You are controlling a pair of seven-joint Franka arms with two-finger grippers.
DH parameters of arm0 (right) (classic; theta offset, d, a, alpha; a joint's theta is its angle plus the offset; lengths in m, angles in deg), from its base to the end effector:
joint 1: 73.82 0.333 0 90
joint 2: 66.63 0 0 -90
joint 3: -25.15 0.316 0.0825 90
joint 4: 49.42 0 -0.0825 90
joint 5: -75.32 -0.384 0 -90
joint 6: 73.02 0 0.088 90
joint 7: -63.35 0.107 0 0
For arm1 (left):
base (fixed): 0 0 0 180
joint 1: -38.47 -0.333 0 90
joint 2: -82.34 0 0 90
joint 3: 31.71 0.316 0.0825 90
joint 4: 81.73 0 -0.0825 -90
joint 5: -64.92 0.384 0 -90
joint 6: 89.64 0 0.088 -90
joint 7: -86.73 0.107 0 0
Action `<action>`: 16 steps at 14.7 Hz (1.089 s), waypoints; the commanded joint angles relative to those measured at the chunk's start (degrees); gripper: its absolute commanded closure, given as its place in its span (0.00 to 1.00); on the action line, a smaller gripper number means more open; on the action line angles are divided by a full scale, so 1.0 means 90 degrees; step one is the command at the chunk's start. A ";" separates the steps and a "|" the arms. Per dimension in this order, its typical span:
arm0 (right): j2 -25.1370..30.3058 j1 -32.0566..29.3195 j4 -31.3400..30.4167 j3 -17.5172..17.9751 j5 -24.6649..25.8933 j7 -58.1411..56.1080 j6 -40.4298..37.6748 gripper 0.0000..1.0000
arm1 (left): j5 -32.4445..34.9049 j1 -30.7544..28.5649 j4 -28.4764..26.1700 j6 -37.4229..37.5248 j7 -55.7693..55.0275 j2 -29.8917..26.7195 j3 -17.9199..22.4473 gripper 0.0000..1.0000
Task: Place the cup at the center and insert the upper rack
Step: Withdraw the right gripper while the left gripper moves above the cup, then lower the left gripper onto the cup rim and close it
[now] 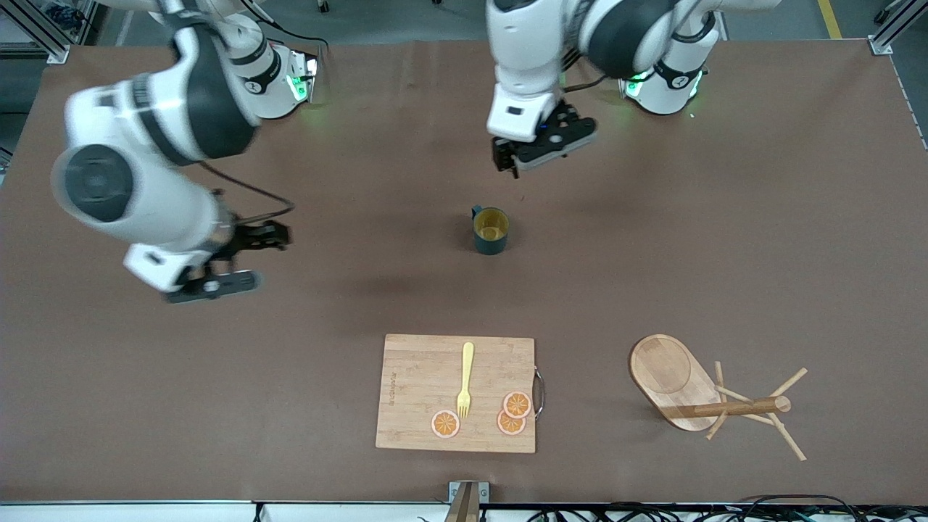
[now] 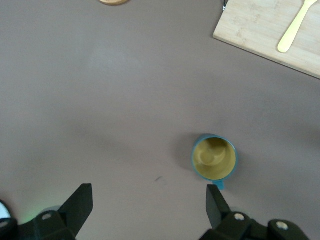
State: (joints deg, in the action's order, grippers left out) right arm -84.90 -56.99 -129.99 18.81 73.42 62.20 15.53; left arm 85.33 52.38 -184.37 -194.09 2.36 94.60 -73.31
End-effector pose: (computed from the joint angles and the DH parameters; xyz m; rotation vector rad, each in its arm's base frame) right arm 0.6236 0.1290 0.5097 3.0969 0.3162 -0.2761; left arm 0.3791 -0.4602 0.4473 -2.8958 -0.5796 -0.2128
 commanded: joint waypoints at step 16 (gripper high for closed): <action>0.1080 -0.1948 -0.0070 0.0168 0.0056 -0.0363 -0.0884 0.00 | 0.5154 0.3587 0.0448 0.0052 -0.5282 0.3325 0.1522 0.20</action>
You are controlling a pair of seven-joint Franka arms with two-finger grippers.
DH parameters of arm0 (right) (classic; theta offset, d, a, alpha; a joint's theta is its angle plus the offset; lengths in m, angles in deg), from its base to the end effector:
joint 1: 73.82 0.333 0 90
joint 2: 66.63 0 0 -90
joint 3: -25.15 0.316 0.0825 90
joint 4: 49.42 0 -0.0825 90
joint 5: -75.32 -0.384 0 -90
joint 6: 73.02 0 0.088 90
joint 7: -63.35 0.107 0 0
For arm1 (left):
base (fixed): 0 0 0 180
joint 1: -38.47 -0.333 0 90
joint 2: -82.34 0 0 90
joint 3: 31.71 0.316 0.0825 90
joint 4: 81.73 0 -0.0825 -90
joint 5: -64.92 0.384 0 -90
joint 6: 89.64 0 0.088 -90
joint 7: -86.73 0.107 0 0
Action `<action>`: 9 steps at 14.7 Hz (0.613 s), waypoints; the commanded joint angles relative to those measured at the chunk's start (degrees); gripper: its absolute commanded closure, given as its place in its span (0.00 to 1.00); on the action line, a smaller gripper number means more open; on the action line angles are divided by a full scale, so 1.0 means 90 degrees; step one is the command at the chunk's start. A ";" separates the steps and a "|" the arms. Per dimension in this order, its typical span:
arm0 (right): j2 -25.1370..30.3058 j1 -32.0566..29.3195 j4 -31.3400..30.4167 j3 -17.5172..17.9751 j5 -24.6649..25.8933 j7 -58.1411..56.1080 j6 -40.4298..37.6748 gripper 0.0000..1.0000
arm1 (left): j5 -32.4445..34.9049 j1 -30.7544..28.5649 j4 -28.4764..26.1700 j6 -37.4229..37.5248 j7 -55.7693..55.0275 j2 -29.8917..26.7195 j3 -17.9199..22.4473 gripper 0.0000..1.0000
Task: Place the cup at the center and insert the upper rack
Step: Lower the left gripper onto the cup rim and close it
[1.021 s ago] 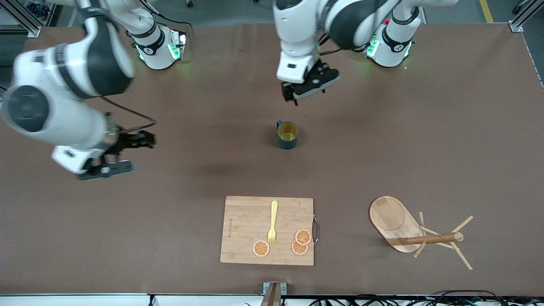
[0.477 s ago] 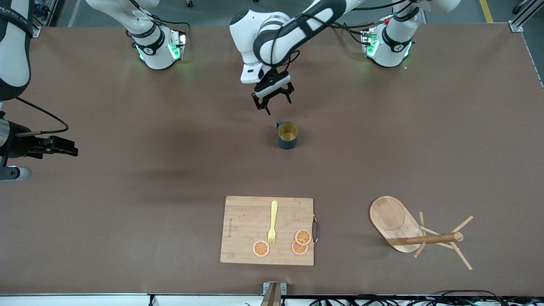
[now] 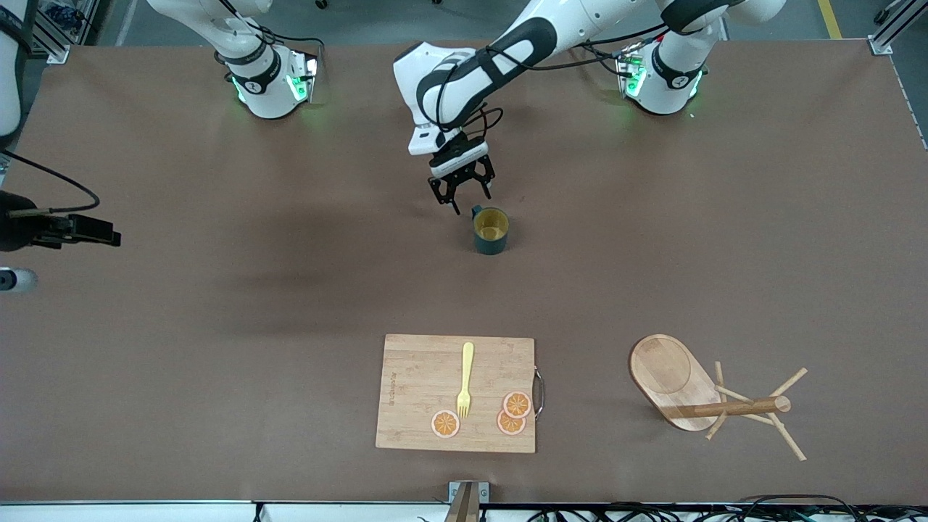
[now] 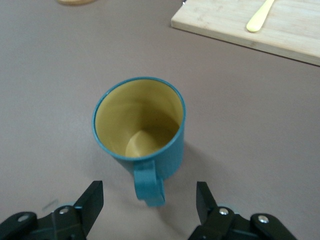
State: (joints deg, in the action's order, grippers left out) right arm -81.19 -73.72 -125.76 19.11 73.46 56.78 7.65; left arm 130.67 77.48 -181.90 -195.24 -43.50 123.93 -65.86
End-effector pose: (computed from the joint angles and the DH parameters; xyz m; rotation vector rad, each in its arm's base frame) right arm 0.6098 -0.0510 0.5743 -3.1045 -0.0224 0.2732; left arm 0.2785 -0.5682 0.1942 -2.6747 -0.5883 -0.9438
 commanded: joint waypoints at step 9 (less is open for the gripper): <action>0.1802 0.0184 -0.1195 0.0163 0.0128 0.0525 -0.0242 0.00 | 0.0038 0.1311 0.0622 0.0181 -0.0540 0.0350 0.1285 0.51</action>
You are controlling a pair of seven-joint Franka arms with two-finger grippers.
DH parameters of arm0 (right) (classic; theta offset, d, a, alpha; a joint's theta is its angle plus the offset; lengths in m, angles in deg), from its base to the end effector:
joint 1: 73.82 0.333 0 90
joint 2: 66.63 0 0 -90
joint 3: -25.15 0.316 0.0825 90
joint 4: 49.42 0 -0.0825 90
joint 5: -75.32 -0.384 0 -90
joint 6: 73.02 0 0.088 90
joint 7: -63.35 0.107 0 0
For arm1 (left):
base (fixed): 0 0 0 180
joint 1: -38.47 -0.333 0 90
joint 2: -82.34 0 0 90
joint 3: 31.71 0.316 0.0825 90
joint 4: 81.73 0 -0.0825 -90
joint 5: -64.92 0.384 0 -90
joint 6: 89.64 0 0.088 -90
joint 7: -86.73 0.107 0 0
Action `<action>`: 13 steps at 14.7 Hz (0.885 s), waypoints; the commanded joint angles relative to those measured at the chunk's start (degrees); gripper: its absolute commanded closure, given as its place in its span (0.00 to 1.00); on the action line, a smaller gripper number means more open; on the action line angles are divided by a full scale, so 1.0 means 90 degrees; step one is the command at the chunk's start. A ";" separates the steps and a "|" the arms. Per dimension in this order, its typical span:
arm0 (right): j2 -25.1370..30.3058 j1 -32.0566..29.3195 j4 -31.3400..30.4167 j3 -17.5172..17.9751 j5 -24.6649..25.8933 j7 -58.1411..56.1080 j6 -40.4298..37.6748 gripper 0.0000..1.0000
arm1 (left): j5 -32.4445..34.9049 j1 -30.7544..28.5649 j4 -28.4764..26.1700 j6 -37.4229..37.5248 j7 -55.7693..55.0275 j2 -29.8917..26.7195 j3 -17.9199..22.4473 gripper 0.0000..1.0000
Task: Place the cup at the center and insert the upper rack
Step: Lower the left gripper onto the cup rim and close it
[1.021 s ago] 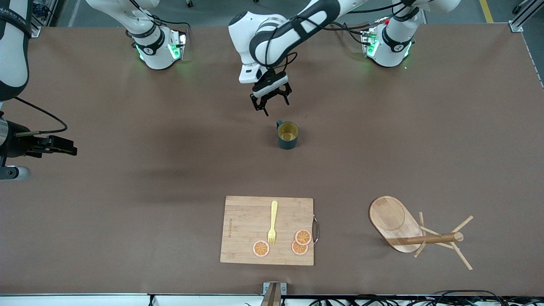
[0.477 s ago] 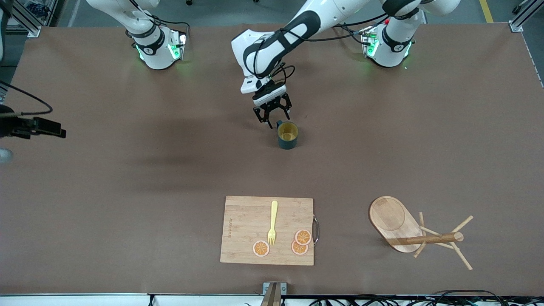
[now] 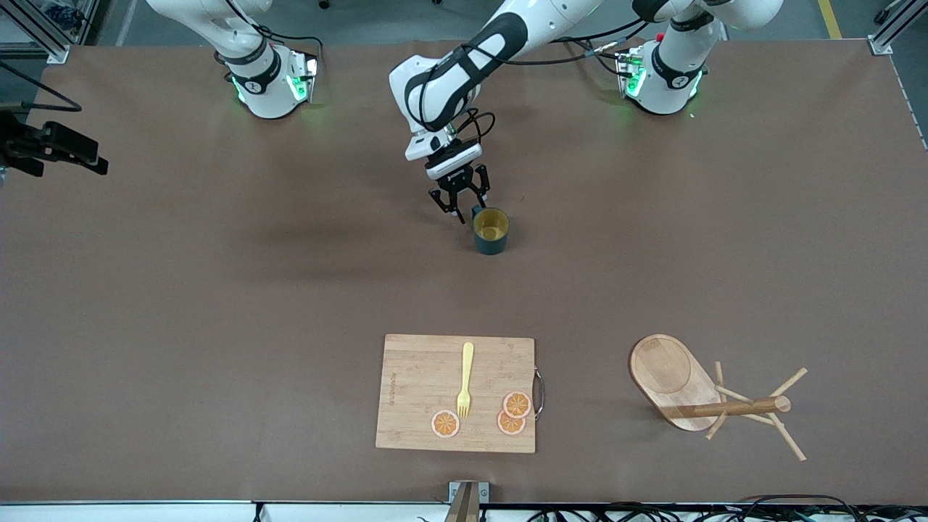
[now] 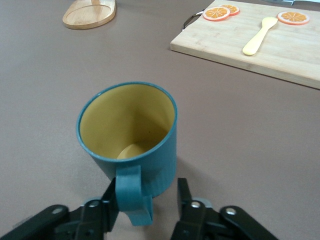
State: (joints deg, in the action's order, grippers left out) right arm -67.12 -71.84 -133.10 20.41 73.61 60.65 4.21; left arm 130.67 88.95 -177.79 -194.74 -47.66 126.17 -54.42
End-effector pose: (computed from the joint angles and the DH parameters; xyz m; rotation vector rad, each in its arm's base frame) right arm 0.5328 -0.0218 0.6526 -3.1016 -0.0058 0.1857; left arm 0.2761 -0.5814 0.1674 -2.5931 -0.6311 -1.1097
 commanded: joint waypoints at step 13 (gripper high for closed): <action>0.1099 -0.0035 -0.1317 -0.0001 0.0240 -0.0003 0.0677 0.00 | -0.1093 -0.0315 0.1130 0.0358 0.0681 -0.0239 0.0024 0.99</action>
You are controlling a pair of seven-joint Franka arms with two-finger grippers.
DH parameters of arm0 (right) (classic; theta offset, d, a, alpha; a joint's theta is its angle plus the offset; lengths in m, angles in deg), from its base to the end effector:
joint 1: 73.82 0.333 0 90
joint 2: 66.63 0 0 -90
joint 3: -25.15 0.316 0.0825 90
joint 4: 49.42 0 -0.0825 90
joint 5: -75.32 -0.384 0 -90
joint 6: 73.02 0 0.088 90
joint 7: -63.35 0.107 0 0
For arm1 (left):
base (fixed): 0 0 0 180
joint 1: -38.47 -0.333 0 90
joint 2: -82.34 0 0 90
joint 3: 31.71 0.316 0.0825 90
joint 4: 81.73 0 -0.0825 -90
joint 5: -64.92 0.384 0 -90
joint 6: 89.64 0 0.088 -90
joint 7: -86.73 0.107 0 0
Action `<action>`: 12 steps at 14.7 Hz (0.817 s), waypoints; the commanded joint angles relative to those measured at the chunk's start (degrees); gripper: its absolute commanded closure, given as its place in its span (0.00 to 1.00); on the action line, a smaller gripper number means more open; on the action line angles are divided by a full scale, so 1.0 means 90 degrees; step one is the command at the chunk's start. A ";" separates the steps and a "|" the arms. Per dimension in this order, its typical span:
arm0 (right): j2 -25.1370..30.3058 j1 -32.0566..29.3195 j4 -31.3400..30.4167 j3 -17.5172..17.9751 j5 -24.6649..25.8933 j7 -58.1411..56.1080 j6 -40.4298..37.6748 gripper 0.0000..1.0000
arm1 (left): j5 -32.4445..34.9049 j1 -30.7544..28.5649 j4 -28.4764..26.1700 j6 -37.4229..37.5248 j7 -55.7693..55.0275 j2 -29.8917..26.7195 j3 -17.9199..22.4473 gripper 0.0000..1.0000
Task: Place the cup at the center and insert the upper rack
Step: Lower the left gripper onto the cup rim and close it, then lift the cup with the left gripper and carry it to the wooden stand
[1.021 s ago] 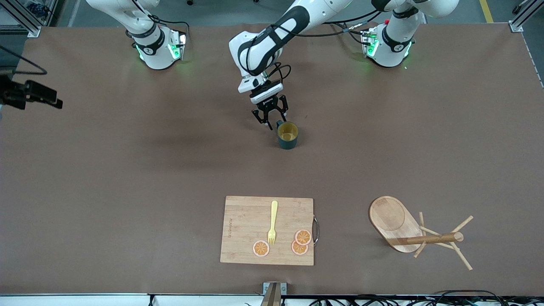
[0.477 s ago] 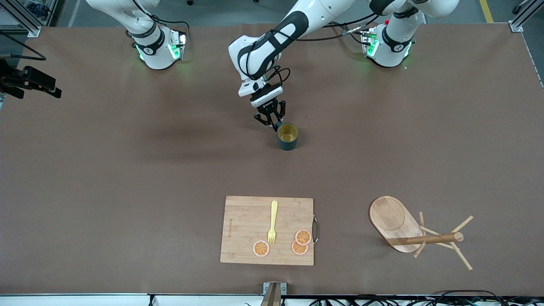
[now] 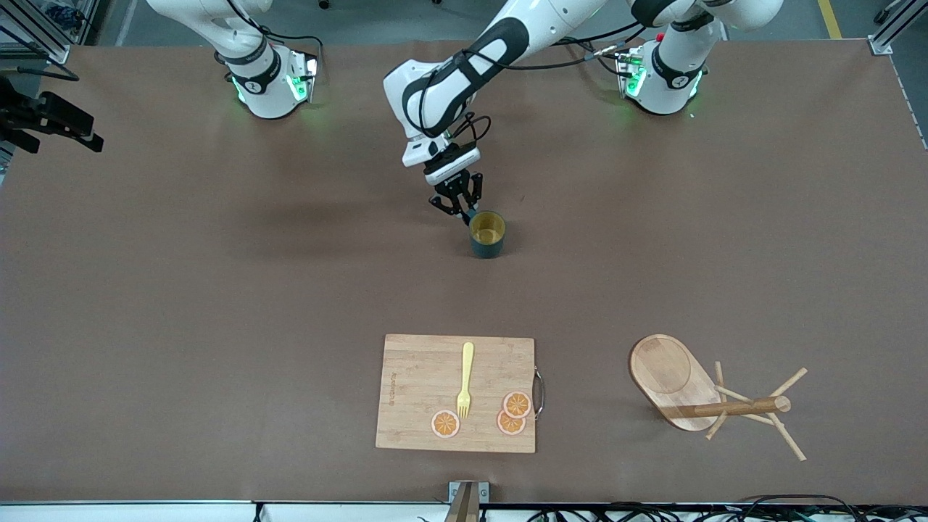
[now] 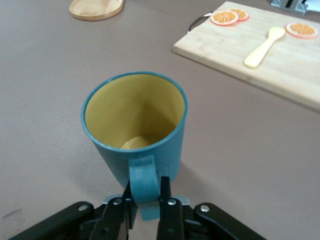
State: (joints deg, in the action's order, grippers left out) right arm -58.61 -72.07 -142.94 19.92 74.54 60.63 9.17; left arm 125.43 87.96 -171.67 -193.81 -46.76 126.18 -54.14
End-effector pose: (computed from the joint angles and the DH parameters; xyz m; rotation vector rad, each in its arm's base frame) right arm 0.4948 -0.0322 0.6576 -3.1110 0.0164 0.0885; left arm 0.3070 -0.5970 0.2027 -2.5998 -0.8154 -1.0385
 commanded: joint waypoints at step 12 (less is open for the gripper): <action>0.0163 0.0020 -0.0225 0.0084 0.0097 -0.0479 0.0155 0.00 | -0.5159 -0.3250 0.1468 0.0315 0.5357 -0.2380 -0.0056 1.00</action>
State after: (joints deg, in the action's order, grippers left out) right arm -58.60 -71.94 -143.74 20.51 74.55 57.01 10.13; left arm 84.20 63.08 -161.03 -191.50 -3.78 104.30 -54.02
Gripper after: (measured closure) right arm 0.000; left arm 0.789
